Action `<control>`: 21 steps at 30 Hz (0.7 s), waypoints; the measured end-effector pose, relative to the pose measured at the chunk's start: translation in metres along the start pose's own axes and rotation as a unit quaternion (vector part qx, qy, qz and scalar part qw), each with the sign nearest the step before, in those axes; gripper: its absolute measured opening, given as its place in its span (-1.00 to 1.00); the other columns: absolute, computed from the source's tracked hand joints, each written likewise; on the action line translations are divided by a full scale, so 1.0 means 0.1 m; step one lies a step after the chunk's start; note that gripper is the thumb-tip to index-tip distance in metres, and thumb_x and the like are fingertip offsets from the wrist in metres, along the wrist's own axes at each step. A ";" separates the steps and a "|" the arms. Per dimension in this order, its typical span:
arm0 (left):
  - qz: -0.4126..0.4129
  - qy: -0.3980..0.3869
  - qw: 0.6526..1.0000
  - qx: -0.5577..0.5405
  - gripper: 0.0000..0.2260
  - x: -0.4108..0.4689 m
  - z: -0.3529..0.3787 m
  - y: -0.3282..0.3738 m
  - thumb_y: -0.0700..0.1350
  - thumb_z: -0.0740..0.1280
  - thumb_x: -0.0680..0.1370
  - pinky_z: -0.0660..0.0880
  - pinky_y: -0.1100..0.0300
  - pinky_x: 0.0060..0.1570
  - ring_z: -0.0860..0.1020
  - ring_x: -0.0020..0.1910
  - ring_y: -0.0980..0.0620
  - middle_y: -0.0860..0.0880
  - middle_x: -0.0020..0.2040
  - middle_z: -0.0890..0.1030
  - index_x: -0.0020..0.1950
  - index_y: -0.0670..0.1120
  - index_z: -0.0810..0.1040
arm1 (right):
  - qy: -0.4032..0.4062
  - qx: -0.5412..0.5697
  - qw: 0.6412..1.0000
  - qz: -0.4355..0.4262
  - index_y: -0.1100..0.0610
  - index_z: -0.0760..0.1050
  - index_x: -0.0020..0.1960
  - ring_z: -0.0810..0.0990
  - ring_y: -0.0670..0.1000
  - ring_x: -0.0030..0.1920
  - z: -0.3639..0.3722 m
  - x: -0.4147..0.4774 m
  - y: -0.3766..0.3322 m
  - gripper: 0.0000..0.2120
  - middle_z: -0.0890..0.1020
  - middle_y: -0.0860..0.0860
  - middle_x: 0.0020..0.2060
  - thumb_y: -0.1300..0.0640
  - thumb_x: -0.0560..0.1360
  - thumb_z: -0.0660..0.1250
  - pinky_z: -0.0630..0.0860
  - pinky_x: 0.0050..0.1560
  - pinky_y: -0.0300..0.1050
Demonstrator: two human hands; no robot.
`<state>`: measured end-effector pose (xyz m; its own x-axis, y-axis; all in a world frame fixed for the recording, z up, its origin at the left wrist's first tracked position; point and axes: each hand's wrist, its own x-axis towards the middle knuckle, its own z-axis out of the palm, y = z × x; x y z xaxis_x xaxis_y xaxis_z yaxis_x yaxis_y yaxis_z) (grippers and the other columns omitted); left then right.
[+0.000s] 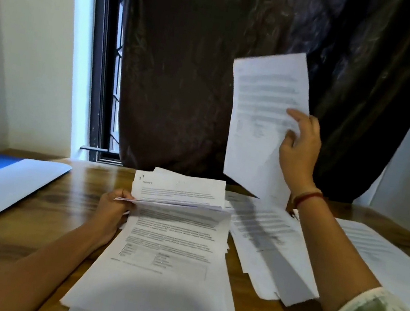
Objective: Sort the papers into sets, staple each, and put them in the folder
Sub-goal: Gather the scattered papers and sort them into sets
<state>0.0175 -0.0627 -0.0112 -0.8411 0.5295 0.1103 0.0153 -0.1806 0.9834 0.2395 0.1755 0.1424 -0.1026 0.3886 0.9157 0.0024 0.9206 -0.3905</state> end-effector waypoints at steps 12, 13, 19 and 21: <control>-0.051 0.008 0.998 -0.029 -0.72 -0.07 0.06 0.11 -0.50 0.12 0.46 0.35 0.26 -0.60 0.52 -0.37 -0.06 -0.15 -0.27 0.55 -0.33 -0.16 0.33 | 0.082 0.248 0.938 0.229 0.09 0.49 0.14 0.51 -0.03 0.16 0.03 -0.02 0.15 -0.69 0.51 0.02 0.18 0.42 0.54 0.22 0.52 -0.07 -0.45; -0.053 0.005 0.998 -0.032 -0.71 -0.07 0.06 0.11 -0.51 0.11 0.46 0.35 0.27 -0.64 0.51 -0.39 -0.04 -0.14 -0.28 0.55 -0.32 -0.16 0.33 | 0.070 0.250 0.935 0.243 0.11 0.50 0.16 0.51 -0.03 0.15 0.06 -0.11 0.22 -0.69 0.51 0.02 0.19 0.43 0.54 0.23 0.50 -0.11 -0.47; -0.068 -0.015 0.996 -0.061 -0.76 0.02 -0.01 0.05 -0.49 0.15 0.44 0.45 0.06 -0.26 0.58 -0.17 -0.18 -0.19 -0.14 0.64 -0.23 -0.17 0.40 | -0.044 0.248 0.920 0.301 0.11 0.51 0.13 0.50 0.01 0.19 0.22 -0.54 0.50 -0.71 0.50 0.01 0.22 0.43 0.53 0.26 0.56 -0.07 -0.38; -0.072 -0.012 0.995 -0.061 -0.76 0.05 -0.04 0.03 -0.48 0.16 0.44 0.43 0.02 -0.23 0.57 -0.16 -0.19 -0.21 -0.13 0.64 -0.24 -0.14 0.41 | -0.089 0.244 0.914 0.311 0.11 0.51 0.12 0.51 0.03 0.19 0.29 -0.66 0.54 -0.72 0.52 0.02 0.21 0.42 0.52 0.28 0.58 0.03 -0.27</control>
<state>0.0115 -0.0636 -0.0084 -0.8169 0.5761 -0.0263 -0.1723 -0.2003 0.9645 0.2180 0.1982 0.0584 -0.3927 0.7794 0.4882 -0.3236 0.3798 -0.8666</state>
